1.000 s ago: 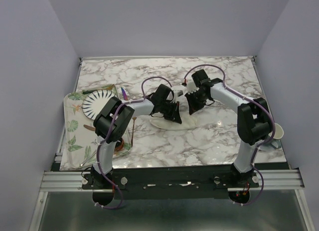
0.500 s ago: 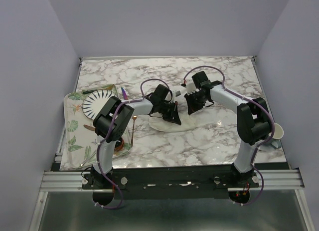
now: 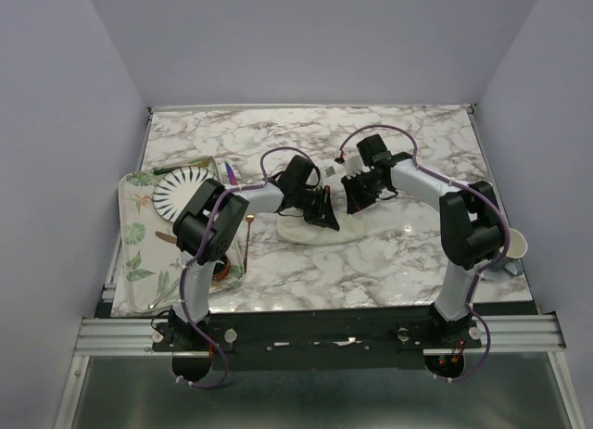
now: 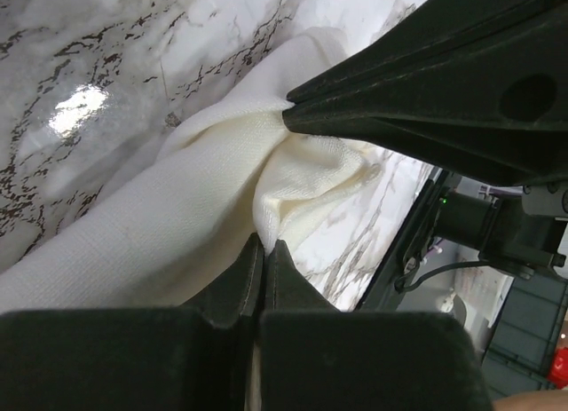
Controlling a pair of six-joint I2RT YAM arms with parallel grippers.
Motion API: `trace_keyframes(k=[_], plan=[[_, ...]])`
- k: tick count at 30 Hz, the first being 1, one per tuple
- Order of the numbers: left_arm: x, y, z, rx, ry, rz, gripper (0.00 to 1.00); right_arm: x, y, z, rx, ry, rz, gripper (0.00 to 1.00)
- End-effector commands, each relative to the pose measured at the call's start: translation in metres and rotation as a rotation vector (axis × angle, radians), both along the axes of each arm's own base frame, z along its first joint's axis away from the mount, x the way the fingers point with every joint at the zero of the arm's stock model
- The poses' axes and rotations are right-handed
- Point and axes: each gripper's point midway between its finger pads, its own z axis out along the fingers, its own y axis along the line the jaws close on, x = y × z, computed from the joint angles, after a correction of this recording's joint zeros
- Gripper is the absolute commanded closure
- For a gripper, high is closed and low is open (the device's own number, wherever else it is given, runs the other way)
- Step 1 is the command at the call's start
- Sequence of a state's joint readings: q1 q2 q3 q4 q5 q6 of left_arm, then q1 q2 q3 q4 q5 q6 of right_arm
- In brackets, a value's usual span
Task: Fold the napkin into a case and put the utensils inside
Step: Stuff the top corner of the smaller-rectangle-folded napkin into the folded napkin.
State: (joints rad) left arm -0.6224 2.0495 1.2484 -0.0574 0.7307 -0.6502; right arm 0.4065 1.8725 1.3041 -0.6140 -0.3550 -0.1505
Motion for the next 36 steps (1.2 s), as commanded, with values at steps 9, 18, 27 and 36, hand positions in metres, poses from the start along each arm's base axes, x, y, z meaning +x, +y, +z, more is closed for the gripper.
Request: trace_keyframes(k=[9,18,27,36], plan=[[0.013,0.013,-0.046,0.043,0.124,0.023,1.00,0.007,0.010,0.024,0.049,-0.068,0.039,0.99],[0.010,0.025,-0.068,0.116,0.197,0.056,1.00,0.012,0.004,0.037,0.024,-0.110,0.007,0.99],[0.011,0.030,-0.067,0.127,0.214,0.091,1.00,0.003,-0.001,0.031,0.018,-0.093,0.002,0.99],[0.032,0.006,0.026,-0.161,-0.032,0.088,0.70,0.001,-0.008,0.004,-0.035,-0.044,-0.020,1.00]])
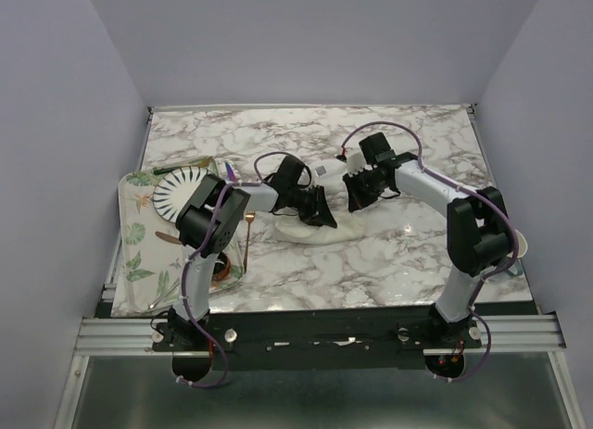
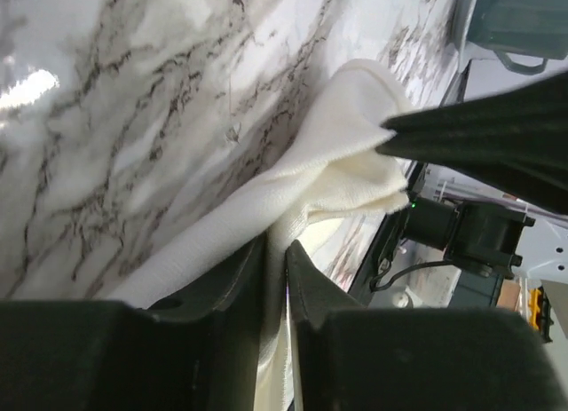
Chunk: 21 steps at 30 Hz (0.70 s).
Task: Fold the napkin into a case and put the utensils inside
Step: Stuff the top corner of the smaller-rectangle-folded napkin into the folded napkin.
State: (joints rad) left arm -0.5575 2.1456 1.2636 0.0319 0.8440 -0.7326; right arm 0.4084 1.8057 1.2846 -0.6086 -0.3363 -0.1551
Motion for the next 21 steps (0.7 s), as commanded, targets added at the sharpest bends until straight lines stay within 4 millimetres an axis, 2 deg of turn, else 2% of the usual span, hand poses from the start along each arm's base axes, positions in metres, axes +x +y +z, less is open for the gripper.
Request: trace_keyframes(k=[1,2,3,4,6,8,9,12,14,15,16,17,18,20,21], plan=[[0.014,-0.001,0.045,-0.102,-0.159,0.071,0.69,0.001,-0.006,-0.015,-0.042,0.013,-0.024,0.99],[0.015,0.001,0.051,-0.117,-0.168,0.085,0.69,0.001,-0.006,-0.017,-0.050,0.018,-0.031,0.99],[0.017,0.002,0.065,-0.142,-0.177,0.110,0.67,0.001,-0.007,-0.017,-0.053,0.020,-0.038,1.00],[0.019,0.005,0.069,-0.157,-0.200,0.138,0.66,0.003,-0.009,-0.018,-0.064,0.013,-0.047,0.99],[0.018,0.007,0.090,-0.198,-0.242,0.159,0.64,0.004,-0.010,-0.019,-0.072,0.015,-0.058,0.99],[0.014,0.010,0.099,-0.223,-0.292,0.164,0.63,0.005,-0.011,-0.019,-0.078,0.013,-0.064,0.99],[0.012,0.011,0.110,-0.243,-0.323,0.166,0.63,0.005,-0.011,-0.019,-0.077,0.015,-0.064,0.99],[-0.005,0.013,0.115,-0.264,-0.350,0.113,0.65,0.004,-0.011,-0.023,-0.080,0.026,-0.063,0.99],[-0.023,0.012,0.110,-0.263,-0.384,0.053,0.65,0.004,-0.012,-0.025,-0.084,0.031,-0.064,0.99],[-0.035,0.009,0.119,-0.283,-0.442,0.002,0.65,0.005,-0.012,-0.026,-0.086,0.032,-0.065,0.99],[-0.047,0.011,0.111,-0.263,-0.466,-0.034,0.65,0.004,-0.012,-0.028,-0.089,0.037,-0.065,0.99],[-0.059,0.008,0.105,-0.249,-0.583,-0.112,0.64,0.005,-0.012,-0.028,-0.088,0.036,-0.065,1.00],[-0.060,0.009,0.108,-0.228,-0.661,-0.113,0.64,0.006,-0.012,-0.028,-0.086,0.035,-0.066,1.00],[-0.065,0.016,0.090,-0.162,-0.780,-0.153,0.66,0.005,-0.012,-0.029,-0.080,0.043,-0.067,0.99],[-0.071,0.013,0.090,-0.155,-0.816,-0.168,0.68,0.004,-0.011,-0.028,-0.076,0.046,-0.066,1.00]])
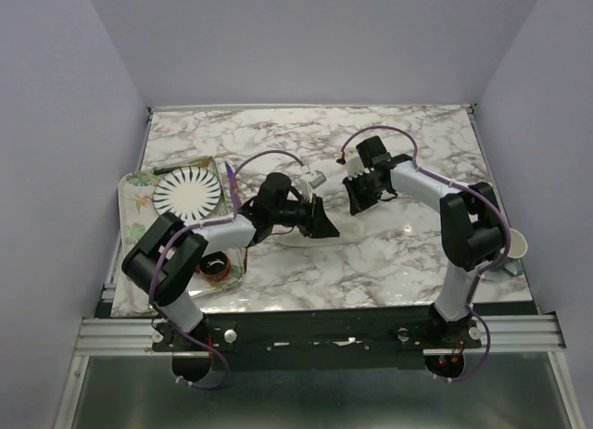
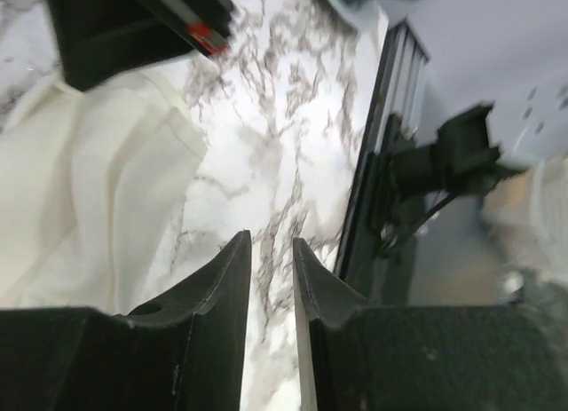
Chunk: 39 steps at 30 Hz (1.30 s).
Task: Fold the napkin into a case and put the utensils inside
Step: Stuff the top corner of the smaller-rectangle-folded napkin into the folded napkin.
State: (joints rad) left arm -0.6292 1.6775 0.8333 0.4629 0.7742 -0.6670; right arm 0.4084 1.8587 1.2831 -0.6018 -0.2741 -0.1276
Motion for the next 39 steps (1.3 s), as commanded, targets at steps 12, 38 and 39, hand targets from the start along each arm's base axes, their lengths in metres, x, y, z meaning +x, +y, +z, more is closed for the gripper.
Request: trace_keyframes(k=[12,38,39], plan=[[0.007,-0.040,-0.057,0.107,-0.113,0.051,0.88,-0.003,0.004,0.005,0.030,0.047,-0.048,0.99],[0.052,-0.026,-0.126,0.170,0.276,0.266,0.96,-0.011,0.000,0.019,0.020,0.082,-0.052,0.89],[0.052,-0.025,-0.126,0.170,0.276,0.264,0.97,-0.012,-0.001,0.017,0.011,0.084,-0.053,0.85]])
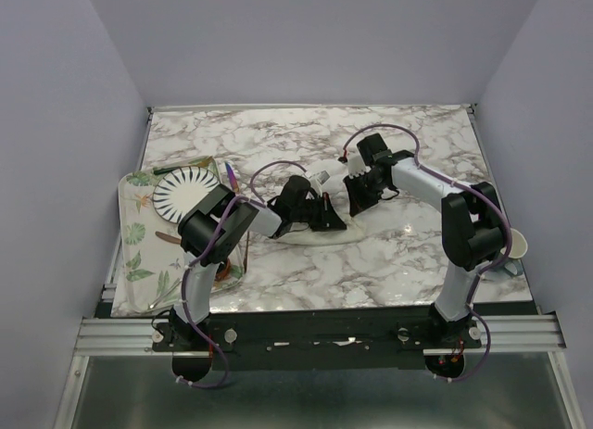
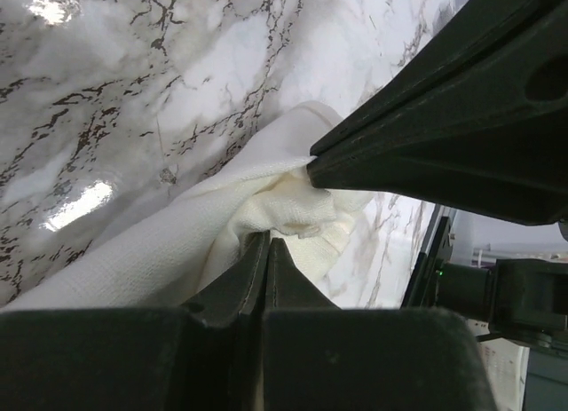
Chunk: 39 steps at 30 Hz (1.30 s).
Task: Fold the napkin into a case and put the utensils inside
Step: Stuff the top corner of the smaller-rectangle-folded napkin into the folded napkin.
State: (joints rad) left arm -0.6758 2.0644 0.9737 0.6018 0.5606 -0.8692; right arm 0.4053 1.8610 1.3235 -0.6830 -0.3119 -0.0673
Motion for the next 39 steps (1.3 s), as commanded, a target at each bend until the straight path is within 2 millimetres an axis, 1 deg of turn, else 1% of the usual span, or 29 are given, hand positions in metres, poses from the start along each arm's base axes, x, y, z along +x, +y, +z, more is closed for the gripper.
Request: trace_keyframes(k=[1,2,3,8,10,12,13,14,20,25,29,32,35,36,38,39], plan=[[0.002,0.012,-0.027,0.071,0.067,0.043,0.97,-0.002,-0.007,0.005,-0.036,0.007,-0.014,0.81],[0.002,0.013,-0.028,0.073,0.069,0.042,0.97,-0.002,-0.009,0.003,-0.044,0.014,-0.017,0.73],[0.002,0.013,-0.027,0.072,0.066,0.040,0.97,-0.003,-0.010,0.002,-0.050,0.018,-0.020,0.71],[0.001,0.012,-0.027,0.069,0.067,0.029,0.98,-0.004,-0.012,0.000,-0.061,0.028,-0.029,0.70],[0.001,0.013,-0.027,0.070,0.071,0.032,0.98,-0.006,-0.011,-0.003,-0.062,0.039,-0.028,0.73],[0.002,0.013,-0.026,0.067,0.074,0.034,0.99,-0.006,-0.013,-0.005,-0.071,0.041,-0.027,0.82],[0.002,0.014,-0.026,0.070,0.078,0.035,0.99,-0.006,-0.014,-0.004,-0.076,0.041,-0.027,0.88],[0.002,0.014,-0.028,0.073,0.083,0.037,1.00,-0.006,-0.014,-0.003,-0.074,0.040,-0.027,0.99],[0.002,0.021,-0.040,0.122,0.123,0.048,1.00,-0.011,-0.002,0.022,0.015,0.020,-0.013,0.99],[0.003,0.020,-0.042,0.136,0.131,0.036,1.00,-0.021,0.004,0.023,0.055,0.046,0.003,0.99],[0.003,0.019,-0.043,0.153,0.123,0.017,1.00,-0.021,0.010,0.017,0.069,0.066,0.002,0.99],[0.003,0.015,-0.037,0.147,0.095,-0.012,1.00,-0.019,0.006,0.006,0.037,0.070,-0.008,0.99],[0.005,0.009,-0.024,0.109,0.058,-0.042,0.95,-0.015,-0.004,-0.009,-0.030,0.069,-0.027,1.00],[0.005,0.007,-0.019,0.092,0.044,-0.049,0.92,-0.013,-0.007,-0.013,-0.047,0.067,-0.038,0.99],[0.004,0.005,-0.006,0.028,0.037,-0.050,0.90,-0.010,-0.011,-0.018,-0.071,0.059,-0.045,0.99],[0.005,0.004,0.004,-0.001,0.018,-0.051,0.90,-0.009,-0.011,-0.019,-0.076,0.059,-0.048,0.99]])
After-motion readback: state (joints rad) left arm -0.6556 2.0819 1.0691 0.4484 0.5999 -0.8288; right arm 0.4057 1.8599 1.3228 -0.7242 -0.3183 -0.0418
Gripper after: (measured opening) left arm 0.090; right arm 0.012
